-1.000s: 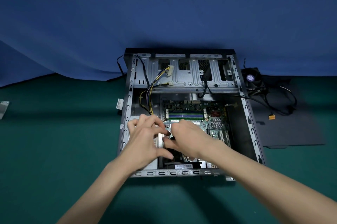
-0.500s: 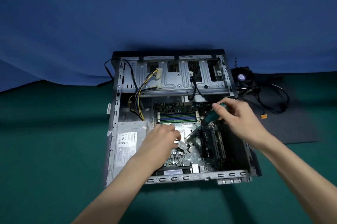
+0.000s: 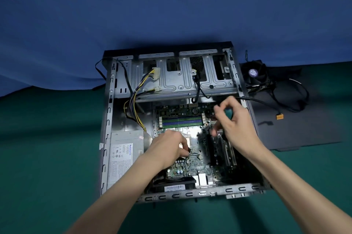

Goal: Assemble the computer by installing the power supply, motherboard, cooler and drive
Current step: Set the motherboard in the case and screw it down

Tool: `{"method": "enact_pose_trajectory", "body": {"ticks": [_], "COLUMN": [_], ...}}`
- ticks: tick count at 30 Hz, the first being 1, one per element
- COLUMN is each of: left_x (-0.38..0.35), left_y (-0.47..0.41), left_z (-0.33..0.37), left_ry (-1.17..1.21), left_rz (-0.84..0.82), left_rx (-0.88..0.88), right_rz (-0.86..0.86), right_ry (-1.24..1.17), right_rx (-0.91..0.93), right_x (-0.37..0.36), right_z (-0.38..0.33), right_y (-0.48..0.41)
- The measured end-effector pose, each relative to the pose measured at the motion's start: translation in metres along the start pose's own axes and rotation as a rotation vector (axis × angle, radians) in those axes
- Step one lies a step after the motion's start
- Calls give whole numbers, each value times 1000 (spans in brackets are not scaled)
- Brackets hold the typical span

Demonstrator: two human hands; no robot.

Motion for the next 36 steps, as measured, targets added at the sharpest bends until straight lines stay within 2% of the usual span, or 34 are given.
{"method": "enact_pose_trajectory", "body": {"ticks": [3,6,10,16,29,33,36], "left_x": [1,-2,-9,-25,-28,-29,-29], "left_y": [4,4,2,5,-3,0,1], "left_z": [-7,-14,-13,-8,-9,-2,-5], "left_ry": [-94,-105,-95,-109,-99,-117,-24], "left_rz": [-28,-164,-321,-387,-469,-474,-465], "left_rx": [31,69,72,104,184,243,307], "right_rz": [-311,-608,-756,-746,-776,-706,-659], "right_ry": [215,499,735,953,931,946,908], "right_rx": [-138,-263,-330,-198,-277,-275,-318], "right_x": [-19,-46,-72,-84,-82,-78,-73], "right_z": [20,40,58,57,72,70,69], "right_y": [-9,-5,7,11,17,15,11]}}
Point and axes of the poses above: each hand's wrist, its own y-axis away from the middle knuckle, its own x-axis out of the back of the hand, z = x × y, the point moved 4 cm from there along -y, towards the middle knuckle, and after that the axes turned 4 degrees about -x, right-handed, at the moved point
